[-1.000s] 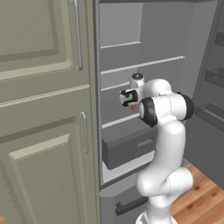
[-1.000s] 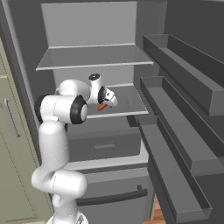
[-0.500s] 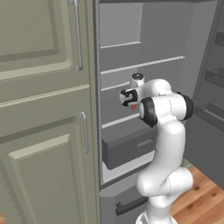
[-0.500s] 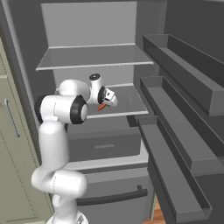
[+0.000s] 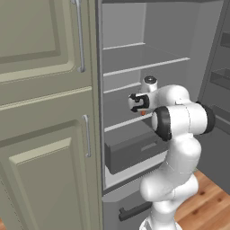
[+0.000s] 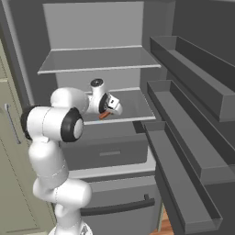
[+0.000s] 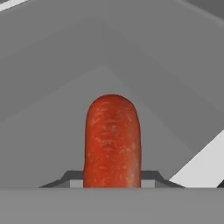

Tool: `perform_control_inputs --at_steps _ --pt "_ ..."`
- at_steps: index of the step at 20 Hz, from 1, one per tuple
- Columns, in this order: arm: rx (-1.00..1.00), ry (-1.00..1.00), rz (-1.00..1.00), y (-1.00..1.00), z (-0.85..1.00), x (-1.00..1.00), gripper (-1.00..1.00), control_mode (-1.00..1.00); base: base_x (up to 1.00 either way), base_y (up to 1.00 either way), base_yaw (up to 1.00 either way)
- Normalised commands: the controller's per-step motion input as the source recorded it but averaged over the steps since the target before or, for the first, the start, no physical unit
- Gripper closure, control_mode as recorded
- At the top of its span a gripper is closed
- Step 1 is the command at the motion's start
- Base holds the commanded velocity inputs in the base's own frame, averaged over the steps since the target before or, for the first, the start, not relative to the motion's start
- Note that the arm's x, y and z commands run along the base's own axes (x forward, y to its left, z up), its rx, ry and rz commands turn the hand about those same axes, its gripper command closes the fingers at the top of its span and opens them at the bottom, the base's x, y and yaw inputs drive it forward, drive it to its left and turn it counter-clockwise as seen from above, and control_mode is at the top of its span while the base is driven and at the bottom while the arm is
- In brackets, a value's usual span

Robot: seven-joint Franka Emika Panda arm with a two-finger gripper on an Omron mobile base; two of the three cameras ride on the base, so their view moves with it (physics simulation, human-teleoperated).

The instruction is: Gather the corn and carrot from the fridge and place them on a tray on the dining counter. Then gather the chicken drumstick and steak from the fridge and place them on the other tray.

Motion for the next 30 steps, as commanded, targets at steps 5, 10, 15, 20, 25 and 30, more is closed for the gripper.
perform_control_inputs --at_steps 5,10,15,20,25,30 --pt "0.01 -0.01 0.00 -0.10 0.36 -1.00 1.00 -1.00 0.00 0.00 0.00" --pt "0.03 0.09 0.00 -0.01 0.89 -1.00 1.00 -1.00 0.00 0.00 0.00" --pt "0.21 0.13 -0.01 0.05 0.62 -1.00 1.00 -1.00 0.00 0.00 0.00" --pt "0.06 0.21 -0.01 0.55 0.59 -1.00 1.00 -1.00 0.00 0.00 0.00" --pt "-0.02 0.22 0.00 0.46 0.04 -1.00 1.00 -1.00 0.00 0.00 0.00" --pt "-0.25 0.04 0.00 0.09 -0.23 -0.73 1.00 -1.00 0.00 0.00 0.00"
